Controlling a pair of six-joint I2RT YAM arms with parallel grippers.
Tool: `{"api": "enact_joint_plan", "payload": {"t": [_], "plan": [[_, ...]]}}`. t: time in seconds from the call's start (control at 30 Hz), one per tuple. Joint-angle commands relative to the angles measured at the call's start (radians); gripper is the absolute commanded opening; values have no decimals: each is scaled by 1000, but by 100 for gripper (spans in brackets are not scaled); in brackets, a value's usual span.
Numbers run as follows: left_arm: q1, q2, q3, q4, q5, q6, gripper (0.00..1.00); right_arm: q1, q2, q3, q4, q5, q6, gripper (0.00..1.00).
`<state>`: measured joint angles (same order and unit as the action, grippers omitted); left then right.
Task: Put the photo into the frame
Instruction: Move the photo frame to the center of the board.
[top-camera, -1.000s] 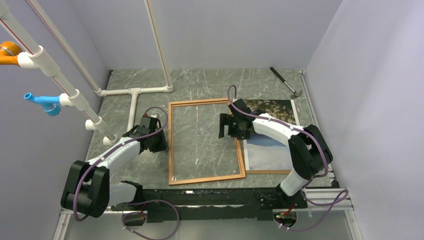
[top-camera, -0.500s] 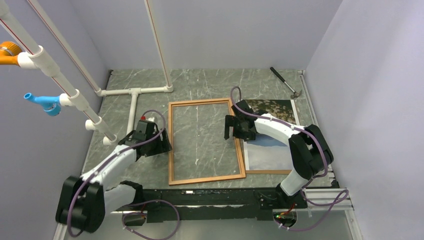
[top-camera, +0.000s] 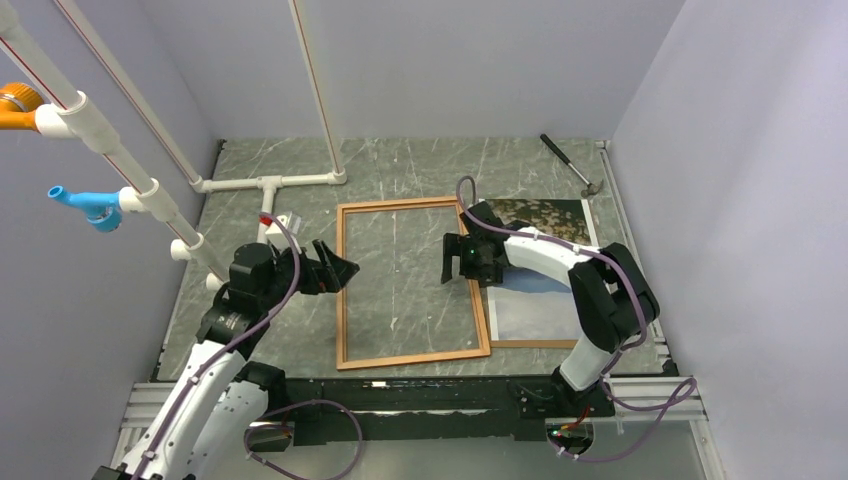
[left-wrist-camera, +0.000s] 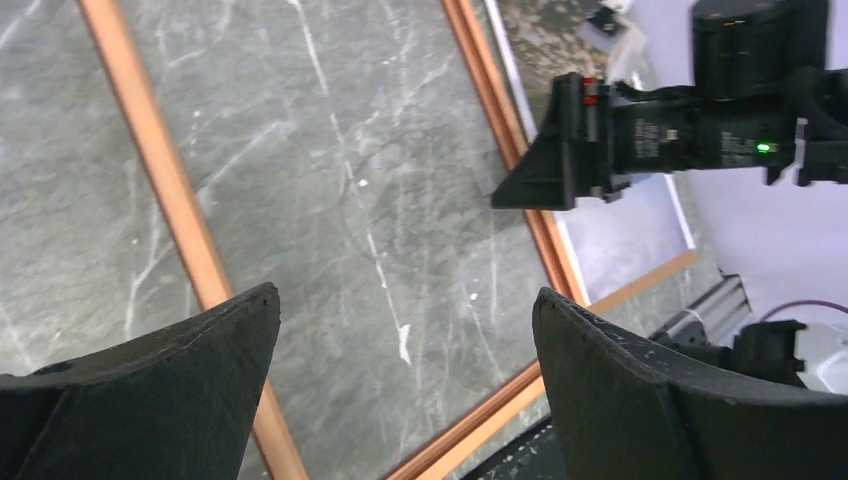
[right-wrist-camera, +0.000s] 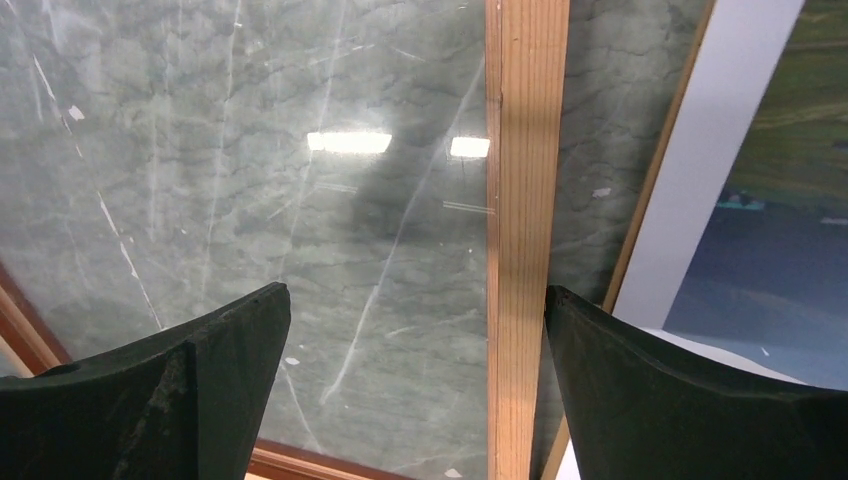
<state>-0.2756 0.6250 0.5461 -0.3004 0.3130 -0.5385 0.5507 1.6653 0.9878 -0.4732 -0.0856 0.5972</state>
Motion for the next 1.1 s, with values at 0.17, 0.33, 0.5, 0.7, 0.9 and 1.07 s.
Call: {"api": "enact_joint_plan", "payload": {"t": [0.17,0.33,0.5,0.7,0.9,1.07], "plan": [[-1,-44,55,49,95,-2,99,72,40,69,51,-72,50,100],[-1,-35,54,38,91,1,99,111,35,133,-2,-49,61,100],[-2,-57,58,-8,36,-5,100,135,-150,241,-84,-61,60,100],[-2,-64,14,24,18,-51,99,141,-318,539,-182,-149,174,100],[-2,-55,-36,96,31,-100,99,140,-330,840,-330,-151,319,100],[-2,-27,-13,78,16,-73,99,138,-336,952,-428,-95,379,100]]}}
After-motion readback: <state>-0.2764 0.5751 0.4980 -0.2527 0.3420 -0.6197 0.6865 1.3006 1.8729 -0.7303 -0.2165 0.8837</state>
